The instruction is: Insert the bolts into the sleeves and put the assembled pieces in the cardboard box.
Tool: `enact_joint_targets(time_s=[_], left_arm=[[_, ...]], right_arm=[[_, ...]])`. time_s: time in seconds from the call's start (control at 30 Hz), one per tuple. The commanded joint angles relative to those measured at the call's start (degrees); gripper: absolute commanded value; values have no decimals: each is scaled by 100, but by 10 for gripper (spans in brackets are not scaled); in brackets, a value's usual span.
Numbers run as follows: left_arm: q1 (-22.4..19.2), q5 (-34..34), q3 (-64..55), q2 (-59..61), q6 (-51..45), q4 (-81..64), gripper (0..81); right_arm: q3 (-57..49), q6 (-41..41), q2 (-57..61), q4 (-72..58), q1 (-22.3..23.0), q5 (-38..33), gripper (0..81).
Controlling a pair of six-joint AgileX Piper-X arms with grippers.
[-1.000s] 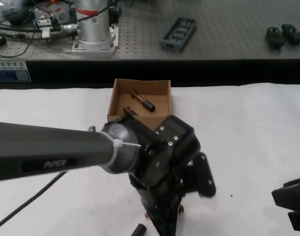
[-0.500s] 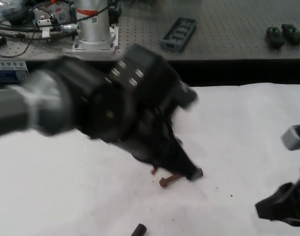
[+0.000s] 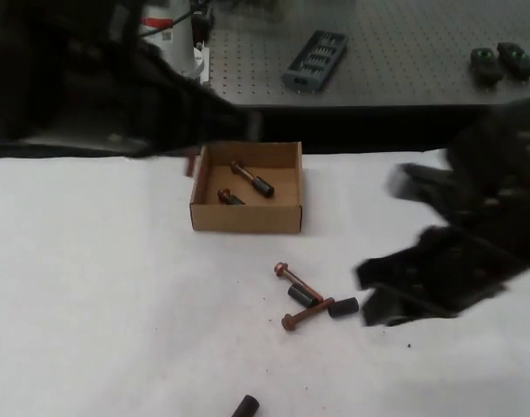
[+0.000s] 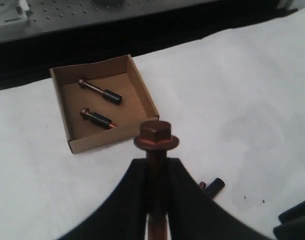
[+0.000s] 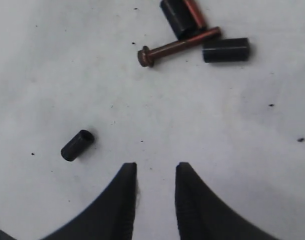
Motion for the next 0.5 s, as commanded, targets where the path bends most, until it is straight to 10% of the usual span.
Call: enact_joint_targets(time_s=[0.0,0.47], left_arm=[[290,-94,40,-457,-150,265,6],[872,98,1079,-2032,-1033,393,6]], right_arm=[[-351,201,350,198,406,-109,217],[-601,3912,842,-608,1577,345,338]])
